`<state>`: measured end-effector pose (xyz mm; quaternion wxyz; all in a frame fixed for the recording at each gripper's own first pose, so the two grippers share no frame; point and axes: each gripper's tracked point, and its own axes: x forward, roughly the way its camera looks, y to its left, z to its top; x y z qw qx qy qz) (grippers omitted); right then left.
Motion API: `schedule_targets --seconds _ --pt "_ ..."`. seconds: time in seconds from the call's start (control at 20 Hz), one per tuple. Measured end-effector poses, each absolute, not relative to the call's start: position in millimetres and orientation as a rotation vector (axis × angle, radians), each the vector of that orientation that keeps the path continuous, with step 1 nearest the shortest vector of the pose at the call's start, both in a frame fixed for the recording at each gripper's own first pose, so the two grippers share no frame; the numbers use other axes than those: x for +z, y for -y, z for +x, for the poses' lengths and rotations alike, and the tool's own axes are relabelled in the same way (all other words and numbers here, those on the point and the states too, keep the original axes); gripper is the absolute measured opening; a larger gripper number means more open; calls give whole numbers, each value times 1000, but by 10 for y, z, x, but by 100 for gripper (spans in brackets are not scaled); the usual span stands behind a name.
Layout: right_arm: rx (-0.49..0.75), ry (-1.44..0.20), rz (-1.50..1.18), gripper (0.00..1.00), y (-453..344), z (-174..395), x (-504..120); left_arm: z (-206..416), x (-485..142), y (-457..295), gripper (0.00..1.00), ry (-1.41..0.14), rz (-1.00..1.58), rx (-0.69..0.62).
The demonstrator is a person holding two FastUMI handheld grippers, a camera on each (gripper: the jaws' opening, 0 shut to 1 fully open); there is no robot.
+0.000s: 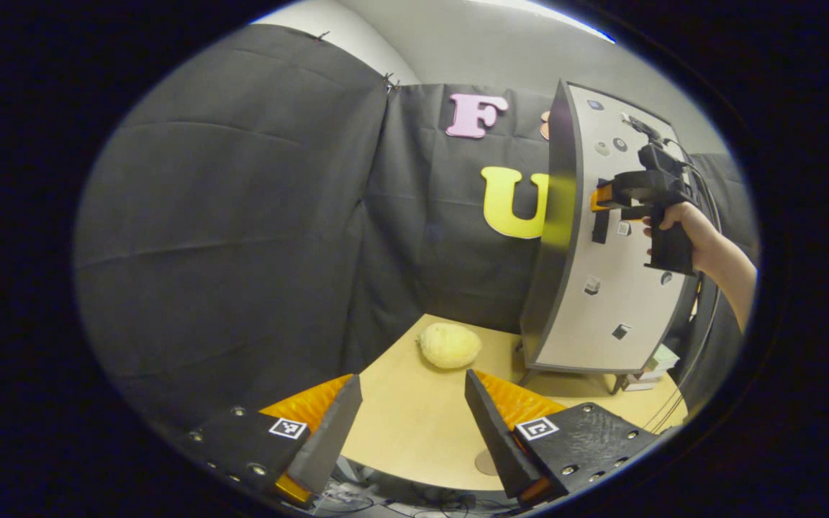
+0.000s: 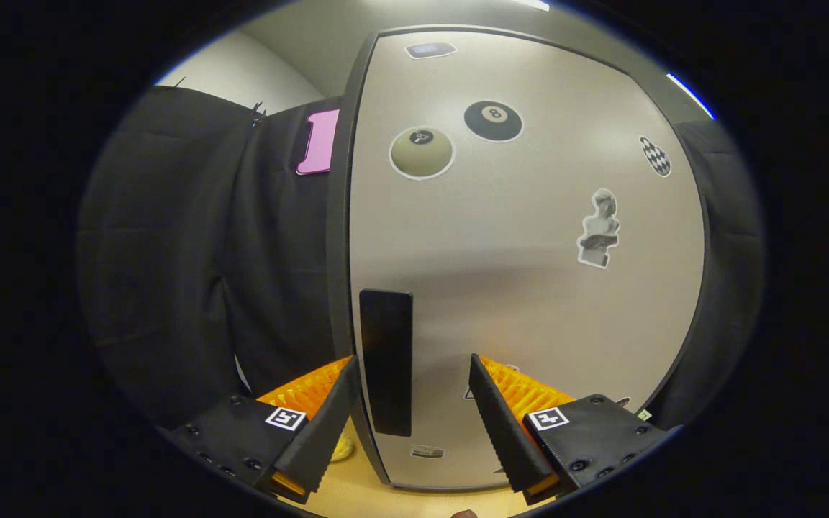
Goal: Open the cabinet door with the right hand, grasp the bottle in the cabinet with the left hand and place it on the coaster, then close the cabinet door with the right hand.
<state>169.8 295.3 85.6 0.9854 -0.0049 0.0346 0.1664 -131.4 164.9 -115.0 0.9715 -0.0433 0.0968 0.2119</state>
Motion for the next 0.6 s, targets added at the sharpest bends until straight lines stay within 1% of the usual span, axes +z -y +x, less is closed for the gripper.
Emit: schedule_targets --seconds 0.05,0.1,0.15,0.2,0.25,0.3,0.35,0.4,0.45,0.5,0.6 --pt "316 -69 -18 96 -2949 1700 830 -1305 -1164 -1640 89 -196 -87 430" --pt "319 -72 -10 77 -2971 1687 828 -1297 -1183 -1647 90 -203 -88 433" --pt "319 -85 -5 71 -3022 1703 794 -1322 -1224 -1652 90 -210 -90 431" --pt "316 -94 2 70 -3044 1717 786 -1329 -1234 -1649 90 -212 -90 426" --pt "318 -102 6 60 -3072 1723 774 -1348 -1217 -1643 89 -208 -85 422" --pt "322 -104 12 46 -3093 1716 767 -1342 -1200 -1619 89 -203 -78 418" --pt "314 -105 21 41 -3094 1699 773 -1344 -1186 -1586 87 -199 -71 412" --pt "309 -110 26 38 -3086 1705 772 -1349 -1166 -1560 89 -193 -64 407" --pt "306 -110 27 38 -3090 1700 782 -1363 -1155 -1536 87 -187 -60 404" --pt "306 -111 18 34 -3098 1698 772 -1370 -1142 -1513 89 -183 -59 402" --pt "324 -98 -4 25 -3100 1710 773 -1394 -1155 -1472 89 -181 -59 399"
